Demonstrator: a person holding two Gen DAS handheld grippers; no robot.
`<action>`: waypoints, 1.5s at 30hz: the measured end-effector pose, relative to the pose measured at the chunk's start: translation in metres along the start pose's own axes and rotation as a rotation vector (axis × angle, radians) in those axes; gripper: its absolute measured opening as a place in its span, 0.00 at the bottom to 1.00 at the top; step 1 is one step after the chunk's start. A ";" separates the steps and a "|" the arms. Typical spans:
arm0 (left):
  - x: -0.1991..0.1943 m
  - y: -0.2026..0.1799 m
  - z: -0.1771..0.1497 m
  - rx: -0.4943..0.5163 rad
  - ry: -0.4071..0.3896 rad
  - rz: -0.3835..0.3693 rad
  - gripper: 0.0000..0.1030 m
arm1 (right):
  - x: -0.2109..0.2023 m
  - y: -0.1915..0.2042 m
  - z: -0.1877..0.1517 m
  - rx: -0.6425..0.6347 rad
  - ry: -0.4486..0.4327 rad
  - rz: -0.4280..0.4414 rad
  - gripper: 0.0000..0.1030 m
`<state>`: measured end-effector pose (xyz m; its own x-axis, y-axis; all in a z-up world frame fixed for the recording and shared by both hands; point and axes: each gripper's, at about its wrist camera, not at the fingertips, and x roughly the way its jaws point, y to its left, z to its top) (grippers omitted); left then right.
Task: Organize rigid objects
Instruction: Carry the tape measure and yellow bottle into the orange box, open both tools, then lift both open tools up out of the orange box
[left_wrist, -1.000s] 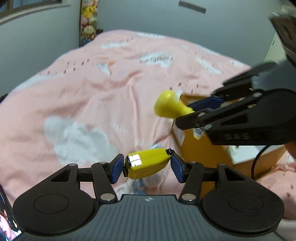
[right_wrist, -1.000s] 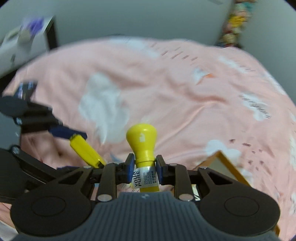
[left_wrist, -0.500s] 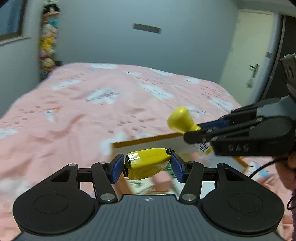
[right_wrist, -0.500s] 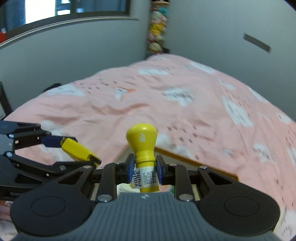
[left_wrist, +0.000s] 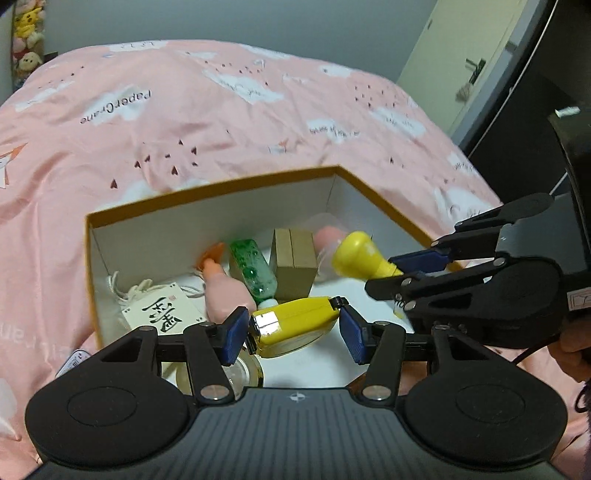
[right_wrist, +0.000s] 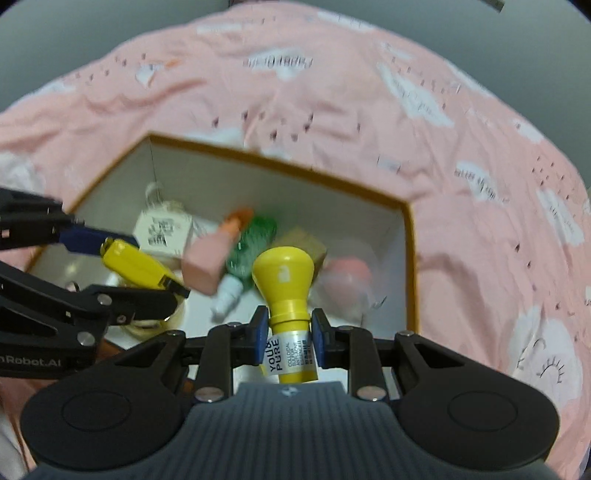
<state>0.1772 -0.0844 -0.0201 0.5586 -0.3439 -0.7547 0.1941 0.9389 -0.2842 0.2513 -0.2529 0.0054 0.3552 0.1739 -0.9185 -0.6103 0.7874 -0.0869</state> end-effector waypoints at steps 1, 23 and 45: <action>0.005 0.000 0.000 -0.003 0.010 0.002 0.60 | 0.004 -0.001 -0.001 -0.001 0.020 0.010 0.23; 0.035 0.017 -0.007 -0.055 0.170 0.012 0.60 | 0.025 -0.008 -0.001 0.009 0.173 0.171 0.14; 0.018 0.013 -0.012 -0.103 0.098 0.023 0.81 | 0.012 0.000 -0.003 -0.007 0.145 0.119 0.35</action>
<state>0.1805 -0.0782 -0.0446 0.4795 -0.3270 -0.8144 0.0957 0.9419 -0.3218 0.2538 -0.2527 -0.0062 0.1747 0.1786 -0.9683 -0.6473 0.7619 0.0238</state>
